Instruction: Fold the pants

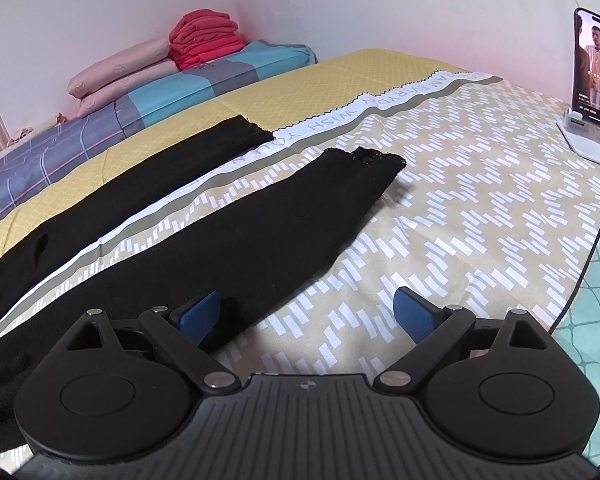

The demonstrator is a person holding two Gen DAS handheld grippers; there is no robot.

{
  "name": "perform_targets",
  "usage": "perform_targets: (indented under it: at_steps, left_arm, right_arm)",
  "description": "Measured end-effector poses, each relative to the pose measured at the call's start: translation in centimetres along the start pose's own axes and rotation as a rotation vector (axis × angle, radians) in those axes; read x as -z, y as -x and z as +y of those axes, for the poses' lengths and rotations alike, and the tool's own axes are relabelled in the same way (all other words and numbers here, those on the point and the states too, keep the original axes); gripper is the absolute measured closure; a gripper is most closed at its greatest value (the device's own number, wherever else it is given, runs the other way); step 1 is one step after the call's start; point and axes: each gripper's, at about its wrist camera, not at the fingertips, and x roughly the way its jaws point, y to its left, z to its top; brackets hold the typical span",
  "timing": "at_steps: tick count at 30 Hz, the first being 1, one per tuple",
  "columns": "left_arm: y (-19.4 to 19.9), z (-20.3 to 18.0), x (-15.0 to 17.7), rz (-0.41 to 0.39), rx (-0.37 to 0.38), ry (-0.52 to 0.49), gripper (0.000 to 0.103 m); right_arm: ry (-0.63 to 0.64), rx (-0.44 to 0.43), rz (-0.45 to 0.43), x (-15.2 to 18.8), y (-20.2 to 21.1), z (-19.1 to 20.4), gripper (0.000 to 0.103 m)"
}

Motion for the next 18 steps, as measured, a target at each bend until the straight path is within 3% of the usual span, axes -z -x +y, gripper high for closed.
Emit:
perform_targets:
  at_steps: [18]
  left_arm:
    - [0.0,0.0,0.0,-0.001,0.000,0.000,0.000]
  right_arm:
    - [0.077,0.045,-0.026,0.6,-1.1,1.2,0.000]
